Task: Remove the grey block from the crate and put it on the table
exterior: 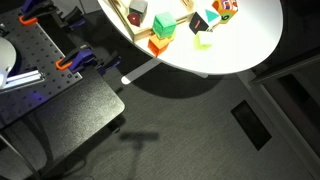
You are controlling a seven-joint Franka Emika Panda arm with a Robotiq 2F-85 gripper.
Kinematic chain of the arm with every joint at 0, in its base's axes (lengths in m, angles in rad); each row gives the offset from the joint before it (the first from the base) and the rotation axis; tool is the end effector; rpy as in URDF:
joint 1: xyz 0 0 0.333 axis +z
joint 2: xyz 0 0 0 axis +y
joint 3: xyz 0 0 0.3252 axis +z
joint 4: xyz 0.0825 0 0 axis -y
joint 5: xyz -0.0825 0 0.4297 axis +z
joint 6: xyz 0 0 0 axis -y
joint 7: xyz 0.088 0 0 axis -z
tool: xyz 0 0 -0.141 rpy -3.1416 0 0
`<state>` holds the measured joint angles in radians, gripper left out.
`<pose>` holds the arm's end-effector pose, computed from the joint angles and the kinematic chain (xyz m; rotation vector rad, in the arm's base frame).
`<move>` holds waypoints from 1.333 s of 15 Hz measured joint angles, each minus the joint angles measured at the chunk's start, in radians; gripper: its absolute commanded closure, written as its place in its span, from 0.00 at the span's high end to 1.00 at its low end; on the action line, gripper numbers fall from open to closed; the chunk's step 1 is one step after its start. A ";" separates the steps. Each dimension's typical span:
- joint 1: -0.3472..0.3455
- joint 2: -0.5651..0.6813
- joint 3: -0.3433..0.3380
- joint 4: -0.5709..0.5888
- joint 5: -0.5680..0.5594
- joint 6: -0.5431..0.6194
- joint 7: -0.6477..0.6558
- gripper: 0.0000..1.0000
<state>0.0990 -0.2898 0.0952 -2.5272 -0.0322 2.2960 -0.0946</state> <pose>0.4628 0.0875 0.3312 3.0550 0.4716 0.0920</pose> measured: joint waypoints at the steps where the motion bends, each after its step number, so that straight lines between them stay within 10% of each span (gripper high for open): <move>1: -0.003 0.020 -0.001 0.005 0.000 0.007 0.000 1.00; 20: -0.070 0.343 -0.075 0.015 -0.146 0.244 0.009 1.00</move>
<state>0.0286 0.0534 0.0199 -2.5125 -0.1779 2.5401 -0.0853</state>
